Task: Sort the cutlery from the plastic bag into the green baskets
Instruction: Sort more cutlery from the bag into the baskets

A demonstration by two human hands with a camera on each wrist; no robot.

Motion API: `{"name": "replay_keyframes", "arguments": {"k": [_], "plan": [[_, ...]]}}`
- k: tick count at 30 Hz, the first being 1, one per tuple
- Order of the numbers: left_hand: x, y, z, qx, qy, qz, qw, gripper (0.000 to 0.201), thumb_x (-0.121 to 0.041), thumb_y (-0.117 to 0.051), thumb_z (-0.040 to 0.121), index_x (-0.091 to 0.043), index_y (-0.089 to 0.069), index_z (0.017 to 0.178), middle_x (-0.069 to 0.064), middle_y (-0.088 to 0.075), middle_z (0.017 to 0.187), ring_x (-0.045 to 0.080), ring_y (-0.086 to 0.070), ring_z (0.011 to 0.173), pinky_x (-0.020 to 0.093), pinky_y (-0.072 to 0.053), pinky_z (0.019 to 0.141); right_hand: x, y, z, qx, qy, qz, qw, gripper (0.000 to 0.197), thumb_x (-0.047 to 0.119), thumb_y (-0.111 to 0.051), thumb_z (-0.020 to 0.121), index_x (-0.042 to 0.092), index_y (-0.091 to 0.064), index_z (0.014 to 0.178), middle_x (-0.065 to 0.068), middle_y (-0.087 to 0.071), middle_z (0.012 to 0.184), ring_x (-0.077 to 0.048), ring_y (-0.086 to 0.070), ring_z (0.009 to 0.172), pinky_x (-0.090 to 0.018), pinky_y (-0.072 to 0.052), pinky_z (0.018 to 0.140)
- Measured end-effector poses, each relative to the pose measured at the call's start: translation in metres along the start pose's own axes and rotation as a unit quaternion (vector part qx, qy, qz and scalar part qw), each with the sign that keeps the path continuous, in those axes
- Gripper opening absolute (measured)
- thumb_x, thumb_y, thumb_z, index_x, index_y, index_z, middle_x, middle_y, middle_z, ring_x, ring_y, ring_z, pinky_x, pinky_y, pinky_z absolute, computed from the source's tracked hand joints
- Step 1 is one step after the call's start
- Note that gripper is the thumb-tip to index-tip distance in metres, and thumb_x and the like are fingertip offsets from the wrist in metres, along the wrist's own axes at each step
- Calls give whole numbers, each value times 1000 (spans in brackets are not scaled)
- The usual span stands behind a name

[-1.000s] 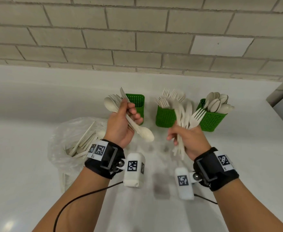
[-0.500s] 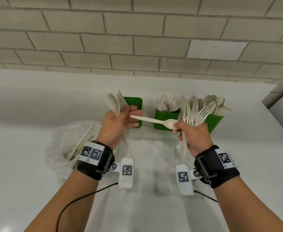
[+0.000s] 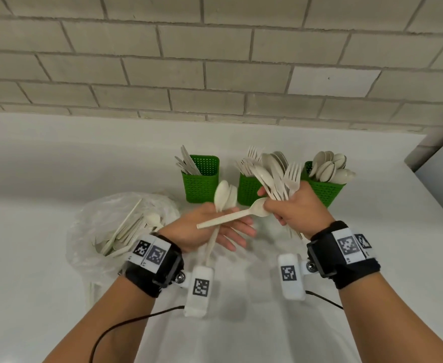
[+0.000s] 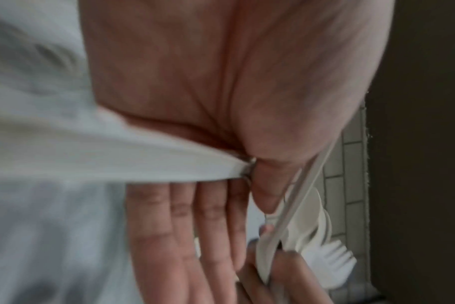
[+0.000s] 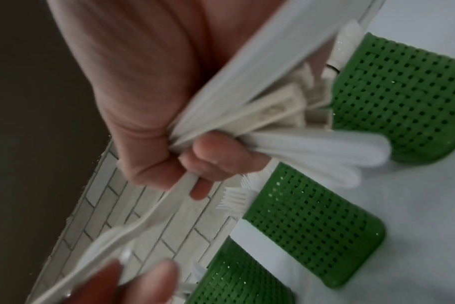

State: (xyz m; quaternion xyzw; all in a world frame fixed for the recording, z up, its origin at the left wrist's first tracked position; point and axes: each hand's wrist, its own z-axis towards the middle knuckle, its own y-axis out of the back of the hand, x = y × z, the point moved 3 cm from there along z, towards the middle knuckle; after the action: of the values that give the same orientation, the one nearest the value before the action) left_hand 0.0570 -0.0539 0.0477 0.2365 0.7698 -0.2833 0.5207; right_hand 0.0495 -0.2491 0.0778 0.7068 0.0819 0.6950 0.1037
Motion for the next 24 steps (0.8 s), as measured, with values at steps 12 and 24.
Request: {"name": "replay_keyframes", "arguments": {"k": [12,24], "plan": [[6,-23,16,-114,-80,34,990,24,-36,-51,99,-19,-65,89,-6,-29,54,9,-20,45,21,-20,41,3,-16,0,-14,68,47,996,13,5,-77,79,5,-65,80,2,-60,60,-13,-53,54,-22,-42,49],[2,-24,27,-202,-215,-3,956,29,-1,-81,73,-16,-71,96,-1,-76,94,13,-71,94,27,-55,83,-24,-55,-9,49,56,-35,997,42,12,-78,63,17,-70,104,-2,-74,93,-15,-70,92,-40,-59,81]]}}
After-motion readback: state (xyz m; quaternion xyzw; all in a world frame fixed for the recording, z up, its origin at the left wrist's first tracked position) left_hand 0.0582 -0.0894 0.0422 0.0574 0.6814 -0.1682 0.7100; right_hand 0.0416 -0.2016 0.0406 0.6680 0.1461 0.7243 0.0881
